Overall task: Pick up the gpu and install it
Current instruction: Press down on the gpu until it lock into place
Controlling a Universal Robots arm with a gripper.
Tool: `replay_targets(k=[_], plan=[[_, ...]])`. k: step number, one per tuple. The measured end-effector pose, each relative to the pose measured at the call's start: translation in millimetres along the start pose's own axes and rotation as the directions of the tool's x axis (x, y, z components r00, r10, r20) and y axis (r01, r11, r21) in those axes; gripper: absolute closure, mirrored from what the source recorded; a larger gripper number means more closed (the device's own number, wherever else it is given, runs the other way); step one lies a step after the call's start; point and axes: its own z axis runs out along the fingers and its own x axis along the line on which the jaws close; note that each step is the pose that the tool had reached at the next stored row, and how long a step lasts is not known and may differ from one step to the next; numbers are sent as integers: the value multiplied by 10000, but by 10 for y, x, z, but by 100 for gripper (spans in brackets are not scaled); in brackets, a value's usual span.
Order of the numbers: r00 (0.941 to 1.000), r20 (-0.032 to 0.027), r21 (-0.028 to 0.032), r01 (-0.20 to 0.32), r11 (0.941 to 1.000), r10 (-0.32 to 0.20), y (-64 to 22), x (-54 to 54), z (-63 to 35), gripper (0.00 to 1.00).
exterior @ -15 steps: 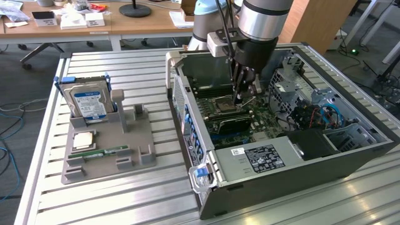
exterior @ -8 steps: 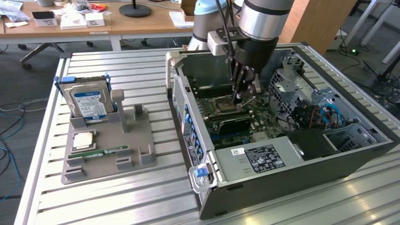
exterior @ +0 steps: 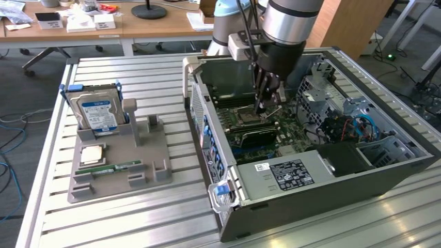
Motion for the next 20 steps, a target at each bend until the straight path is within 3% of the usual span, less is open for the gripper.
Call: replay_targets(k=[5, 14, 20], plan=[[10000, 1, 0, -40, 10000, 40, -1, -27, 22, 90], [10000, 0, -17, -71, 10000, 71, 2, -26, 151, 90], [10000, -2, -19, -74, 10000, 74, 2, -26, 160, 90]])
